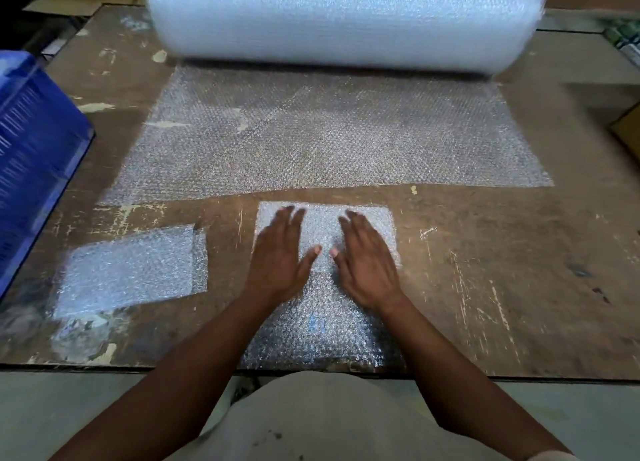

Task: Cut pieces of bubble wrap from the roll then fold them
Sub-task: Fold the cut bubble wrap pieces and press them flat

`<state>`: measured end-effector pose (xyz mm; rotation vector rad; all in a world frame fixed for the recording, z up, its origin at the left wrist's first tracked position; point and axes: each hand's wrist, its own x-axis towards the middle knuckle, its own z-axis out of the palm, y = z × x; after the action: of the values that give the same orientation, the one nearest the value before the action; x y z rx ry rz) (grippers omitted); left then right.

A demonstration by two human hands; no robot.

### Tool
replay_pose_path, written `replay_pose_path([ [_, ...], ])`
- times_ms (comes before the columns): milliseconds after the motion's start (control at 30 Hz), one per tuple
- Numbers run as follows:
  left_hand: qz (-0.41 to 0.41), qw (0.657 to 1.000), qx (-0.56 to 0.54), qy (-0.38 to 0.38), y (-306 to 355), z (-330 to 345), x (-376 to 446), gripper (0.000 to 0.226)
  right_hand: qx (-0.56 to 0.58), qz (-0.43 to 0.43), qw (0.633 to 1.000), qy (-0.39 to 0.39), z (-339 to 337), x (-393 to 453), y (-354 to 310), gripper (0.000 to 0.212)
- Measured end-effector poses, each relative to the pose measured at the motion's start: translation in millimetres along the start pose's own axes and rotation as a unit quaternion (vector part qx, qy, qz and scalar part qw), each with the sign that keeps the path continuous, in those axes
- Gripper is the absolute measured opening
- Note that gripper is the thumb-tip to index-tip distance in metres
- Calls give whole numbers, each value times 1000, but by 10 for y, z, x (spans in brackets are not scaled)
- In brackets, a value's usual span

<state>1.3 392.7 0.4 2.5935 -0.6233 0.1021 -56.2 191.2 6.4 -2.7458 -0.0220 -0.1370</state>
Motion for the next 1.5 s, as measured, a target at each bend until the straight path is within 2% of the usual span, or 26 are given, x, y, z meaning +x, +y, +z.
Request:
replay_pose_path([
  [67,47,995,42,-82,0,135,-42,75,-46,-64,996,-51,142,32,-36,66],
  [167,60,986,100,-117,-79,246,-96,78,-83,-71,990,-95,266,49,39,67],
  [333,48,989,103,-91,-100,176,21,87,-82,-56,988,-117,163,129,92,74],
  [533,-8,989,103,-106,-294,162,198,96,-91,82,987,-104,48,298,344,85],
  [700,-7,990,105,-99,-337,184,164,95,-47,76,990,-107,61,265,460,85],
  [800,-22,992,105,-69,-283,122,129,95,-3,64,994,-92,-32,243,452,83],
  [900,0,993,104,-52,-266,75,0,90,45,-3,998,-52,-130,110,485,82],
  [1067,30,991,100,-88,-355,163,-210,86,46,-131,989,-58,-104,-87,551,66],
  [1200,22,986,113,-121,-333,128,-169,89,43,-121,990,-62,-99,-73,589,47],
  [1367,52,984,118,-120,-319,74,-122,94,-30,-188,981,-24,-210,37,545,15],
  [1500,119,981,98,-118,-325,73,-78,82,8,-170,985,21,-209,62,491,18],
])
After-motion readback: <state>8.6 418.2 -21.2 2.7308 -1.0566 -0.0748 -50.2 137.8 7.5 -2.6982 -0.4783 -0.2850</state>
